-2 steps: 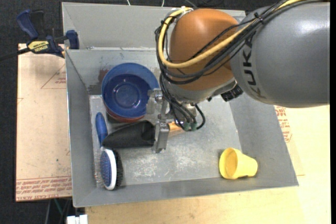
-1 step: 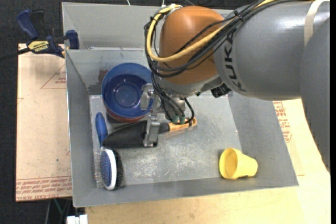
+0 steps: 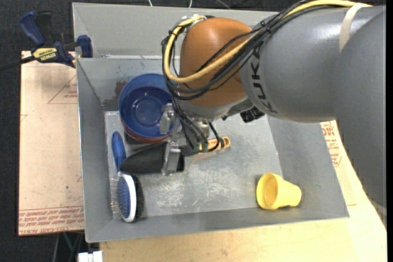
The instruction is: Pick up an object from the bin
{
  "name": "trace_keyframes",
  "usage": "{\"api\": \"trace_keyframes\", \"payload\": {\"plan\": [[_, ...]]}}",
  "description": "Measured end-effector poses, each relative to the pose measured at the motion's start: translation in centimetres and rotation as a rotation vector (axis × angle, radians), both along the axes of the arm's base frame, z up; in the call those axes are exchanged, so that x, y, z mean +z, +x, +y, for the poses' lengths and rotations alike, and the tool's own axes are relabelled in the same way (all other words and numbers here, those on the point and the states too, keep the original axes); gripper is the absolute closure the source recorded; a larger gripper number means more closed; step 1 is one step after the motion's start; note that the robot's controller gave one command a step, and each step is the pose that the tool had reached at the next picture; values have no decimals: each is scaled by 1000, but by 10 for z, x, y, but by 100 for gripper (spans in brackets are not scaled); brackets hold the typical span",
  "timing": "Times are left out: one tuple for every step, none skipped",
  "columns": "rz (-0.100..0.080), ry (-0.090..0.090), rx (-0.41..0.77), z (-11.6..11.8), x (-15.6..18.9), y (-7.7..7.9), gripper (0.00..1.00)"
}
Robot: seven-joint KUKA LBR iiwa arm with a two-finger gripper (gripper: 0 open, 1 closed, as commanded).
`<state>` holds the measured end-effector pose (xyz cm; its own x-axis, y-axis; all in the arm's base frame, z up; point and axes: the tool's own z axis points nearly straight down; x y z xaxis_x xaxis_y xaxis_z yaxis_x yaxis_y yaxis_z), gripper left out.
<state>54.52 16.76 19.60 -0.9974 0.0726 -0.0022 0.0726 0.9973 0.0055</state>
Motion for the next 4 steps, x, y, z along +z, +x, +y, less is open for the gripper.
{"api": "trace_keyframes", "payload": {"plan": [[-3,1,-11,-1,-3,11,0],[0,2,-23,18,-30,-4,0],[-9,5,-56,24,-28,10,0],[-4,3,-36,19,-59,-2,0]]}}
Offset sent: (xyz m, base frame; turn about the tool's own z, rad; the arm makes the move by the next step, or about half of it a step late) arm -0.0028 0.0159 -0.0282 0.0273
